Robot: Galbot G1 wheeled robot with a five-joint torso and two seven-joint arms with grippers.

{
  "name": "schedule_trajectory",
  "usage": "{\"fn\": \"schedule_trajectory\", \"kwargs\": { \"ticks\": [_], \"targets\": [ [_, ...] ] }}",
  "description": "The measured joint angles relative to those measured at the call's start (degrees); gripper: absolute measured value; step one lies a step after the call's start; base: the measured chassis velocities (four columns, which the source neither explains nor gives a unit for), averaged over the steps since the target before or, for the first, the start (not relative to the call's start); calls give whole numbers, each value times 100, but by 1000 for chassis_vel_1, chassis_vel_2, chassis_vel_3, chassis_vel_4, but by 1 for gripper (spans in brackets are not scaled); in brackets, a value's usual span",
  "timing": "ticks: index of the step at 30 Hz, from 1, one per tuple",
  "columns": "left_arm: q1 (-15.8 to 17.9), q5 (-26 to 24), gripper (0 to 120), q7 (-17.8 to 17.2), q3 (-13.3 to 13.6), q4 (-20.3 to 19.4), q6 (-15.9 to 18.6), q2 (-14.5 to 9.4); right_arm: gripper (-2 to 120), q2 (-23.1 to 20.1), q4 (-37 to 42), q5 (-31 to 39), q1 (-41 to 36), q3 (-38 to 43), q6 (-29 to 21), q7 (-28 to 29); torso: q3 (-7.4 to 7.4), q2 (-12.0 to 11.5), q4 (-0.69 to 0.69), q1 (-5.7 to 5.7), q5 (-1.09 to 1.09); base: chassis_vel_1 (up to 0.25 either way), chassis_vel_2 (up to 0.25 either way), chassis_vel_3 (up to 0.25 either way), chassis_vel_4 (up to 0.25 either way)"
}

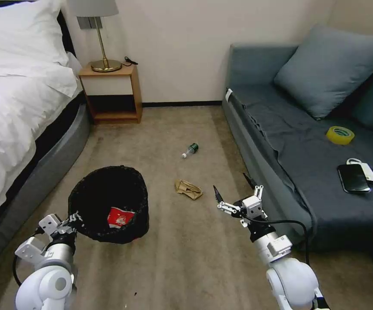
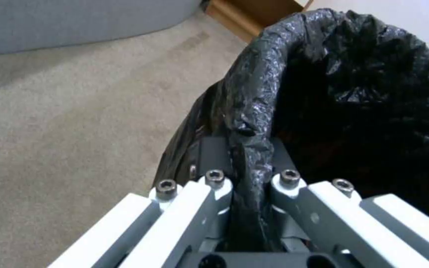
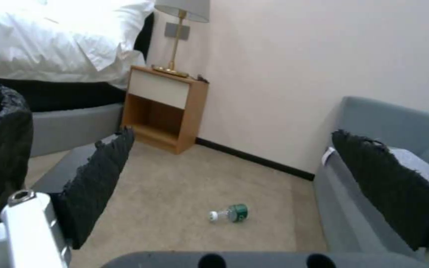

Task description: Pick up the trash bin, then pick up the garbage on the floor and place it into the trash bin.

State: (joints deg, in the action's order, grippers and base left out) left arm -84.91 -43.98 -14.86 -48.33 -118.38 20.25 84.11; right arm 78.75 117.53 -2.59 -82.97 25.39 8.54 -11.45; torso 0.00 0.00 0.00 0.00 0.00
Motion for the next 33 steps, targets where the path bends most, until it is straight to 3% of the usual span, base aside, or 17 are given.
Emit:
{"fn": "schedule_trajectory", "kwargs": {
  "ticks": [33],
  "targets": [
    [108,-69,4,-51,-105,-5,2,-80,100,-72,-56,22,34,-97,-27,-29,0,0,0,0,0,-14,13,12,-15]
  ]
}}
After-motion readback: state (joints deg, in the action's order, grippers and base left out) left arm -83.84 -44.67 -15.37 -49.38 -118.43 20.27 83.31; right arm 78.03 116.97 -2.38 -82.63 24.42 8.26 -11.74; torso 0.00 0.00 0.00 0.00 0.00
